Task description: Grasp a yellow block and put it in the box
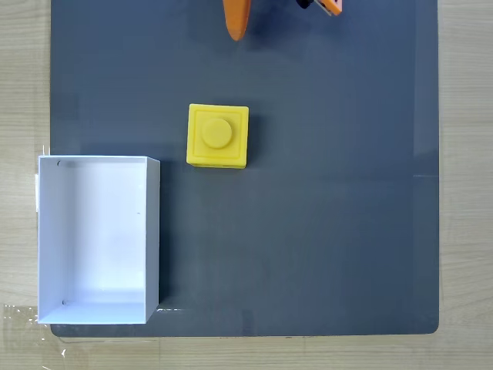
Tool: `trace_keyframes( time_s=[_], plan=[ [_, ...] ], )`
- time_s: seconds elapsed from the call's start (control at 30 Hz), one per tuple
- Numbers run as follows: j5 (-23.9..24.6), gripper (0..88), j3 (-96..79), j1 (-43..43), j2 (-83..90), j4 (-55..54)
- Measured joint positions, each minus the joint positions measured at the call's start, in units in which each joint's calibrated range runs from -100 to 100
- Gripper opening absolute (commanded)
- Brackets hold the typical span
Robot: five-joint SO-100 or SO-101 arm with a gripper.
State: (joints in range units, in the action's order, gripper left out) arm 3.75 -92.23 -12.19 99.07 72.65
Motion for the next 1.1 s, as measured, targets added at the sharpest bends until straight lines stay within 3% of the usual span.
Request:
trace_keyframes(
  time_s=[0.73, 0.93, 1.1],
  plan=[
    [-0.11, 2.5, -0.36, 0.00, -1.94, -2.42],
    [-0.11, 2.6, 7.95, 4.59, -14.58, -15.14],
    [-0.11, 2.7, 26.29, 9.63, -32.03, -16.70]
  ],
)
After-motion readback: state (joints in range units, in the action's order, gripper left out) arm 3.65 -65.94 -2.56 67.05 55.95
